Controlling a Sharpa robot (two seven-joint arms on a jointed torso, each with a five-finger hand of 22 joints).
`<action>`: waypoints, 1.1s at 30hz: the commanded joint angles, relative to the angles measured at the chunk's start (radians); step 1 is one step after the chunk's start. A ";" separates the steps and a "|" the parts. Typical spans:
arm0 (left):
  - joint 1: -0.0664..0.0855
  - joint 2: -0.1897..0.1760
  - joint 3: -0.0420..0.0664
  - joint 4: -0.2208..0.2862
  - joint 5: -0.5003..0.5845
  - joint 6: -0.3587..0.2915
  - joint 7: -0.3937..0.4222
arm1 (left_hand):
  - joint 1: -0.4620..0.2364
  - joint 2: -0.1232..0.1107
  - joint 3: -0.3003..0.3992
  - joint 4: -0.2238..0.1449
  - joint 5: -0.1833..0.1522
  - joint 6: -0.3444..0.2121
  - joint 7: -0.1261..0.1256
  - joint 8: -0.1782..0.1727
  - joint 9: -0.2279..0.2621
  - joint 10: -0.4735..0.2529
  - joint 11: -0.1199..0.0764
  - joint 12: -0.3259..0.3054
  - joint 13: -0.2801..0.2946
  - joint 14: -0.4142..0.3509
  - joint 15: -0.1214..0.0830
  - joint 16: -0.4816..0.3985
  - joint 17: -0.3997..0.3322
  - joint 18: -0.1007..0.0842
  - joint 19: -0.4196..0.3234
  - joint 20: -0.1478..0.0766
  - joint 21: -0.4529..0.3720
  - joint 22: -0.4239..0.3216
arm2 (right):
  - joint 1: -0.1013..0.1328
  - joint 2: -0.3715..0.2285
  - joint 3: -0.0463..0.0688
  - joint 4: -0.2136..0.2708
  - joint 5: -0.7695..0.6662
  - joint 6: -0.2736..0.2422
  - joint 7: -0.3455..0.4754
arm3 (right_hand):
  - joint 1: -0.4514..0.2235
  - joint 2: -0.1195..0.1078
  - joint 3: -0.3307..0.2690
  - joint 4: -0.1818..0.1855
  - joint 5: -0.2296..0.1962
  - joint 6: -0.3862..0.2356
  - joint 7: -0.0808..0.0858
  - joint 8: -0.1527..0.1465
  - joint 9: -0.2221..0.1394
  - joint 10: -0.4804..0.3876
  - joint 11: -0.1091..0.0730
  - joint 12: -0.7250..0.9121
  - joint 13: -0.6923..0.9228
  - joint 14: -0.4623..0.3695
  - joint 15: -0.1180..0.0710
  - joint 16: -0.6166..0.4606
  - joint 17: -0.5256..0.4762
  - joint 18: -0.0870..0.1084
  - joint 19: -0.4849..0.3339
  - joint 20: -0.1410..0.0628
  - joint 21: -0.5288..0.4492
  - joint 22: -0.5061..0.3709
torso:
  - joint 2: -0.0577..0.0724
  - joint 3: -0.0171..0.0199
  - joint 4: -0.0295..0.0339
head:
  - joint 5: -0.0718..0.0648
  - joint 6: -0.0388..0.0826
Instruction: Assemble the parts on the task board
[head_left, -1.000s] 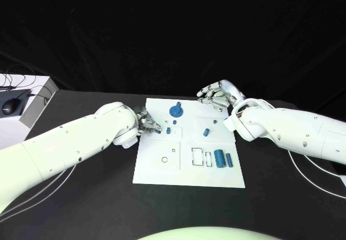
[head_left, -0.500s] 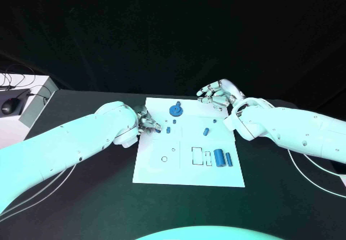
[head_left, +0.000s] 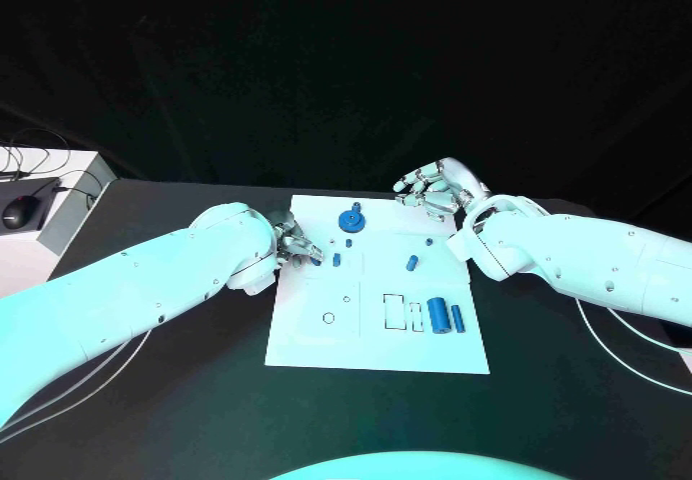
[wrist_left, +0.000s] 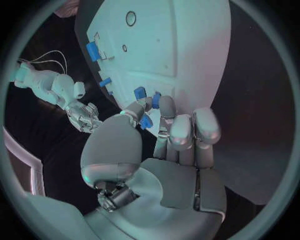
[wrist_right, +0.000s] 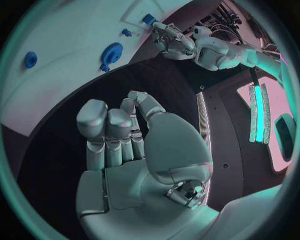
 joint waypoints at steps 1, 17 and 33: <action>-0.012 0.010 -0.008 0.004 -0.014 0.042 0.010 | 0.055 0.041 0.014 -0.029 -0.003 0.156 -0.102 -0.007 0.158 0.075 -0.064 -0.005 0.001 -0.003 0.001 0.006 0.003 -0.018 0.001 0.007 0.006 0.001 | 0.000 0.000 0.000 0.002 -0.008 0.011 0.009 | 0.001 -0.002 0.005 0.001 0.004 0.003 0.006 -0.004 0.002 -0.006 -0.001 -0.002 -0.001 0.001 0.000 0.002 0.001 0.004 0.061 -0.005 0.006 0.105 | 0.000 -0.0003 -0.0001 | 0.000 0.000; -0.012 0.025 -0.010 -0.005 -0.012 0.047 0.016 | 0.060 0.068 -0.055 -0.022 -0.009 0.162 -0.104 -0.009 0.163 0.080 -0.064 -0.005 0.003 -0.002 0.002 0.009 0.008 -0.018 0.001 0.009 0.009 0.000 | 0.000 -0.001 0.000 0.002 -0.008 0.011 0.009 | -0.001 -0.002 0.009 -0.002 0.005 0.003 0.006 -0.004 0.003 -0.006 -0.001 -0.002 -0.001 0.001 0.000 0.002 0.001 0.004 0.061 -0.005 0.006 0.104 | 0.000 -0.0001 0.0002 | -0.001 -0.001; -0.013 0.011 -0.007 0.003 -0.001 0.033 0.015 | 0.034 0.060 -0.302 0.053 -0.030 0.157 -0.114 -0.008 0.168 0.071 -0.066 -0.004 0.003 -0.005 -0.002 0.002 -0.002 -0.017 -0.003 0.005 0.001 -0.008 | 0.000 -0.001 0.001 0.002 -0.007 0.011 0.010 | -0.001 -0.002 0.009 -0.002 0.005 0.003 0.006 -0.004 0.003 -0.006 -0.001 -0.002 -0.001 0.001 0.000 0.002 0.001 0.004 0.061 -0.005 0.006 0.104 | 0.000 -0.0011 -0.0007 | -0.004 0.001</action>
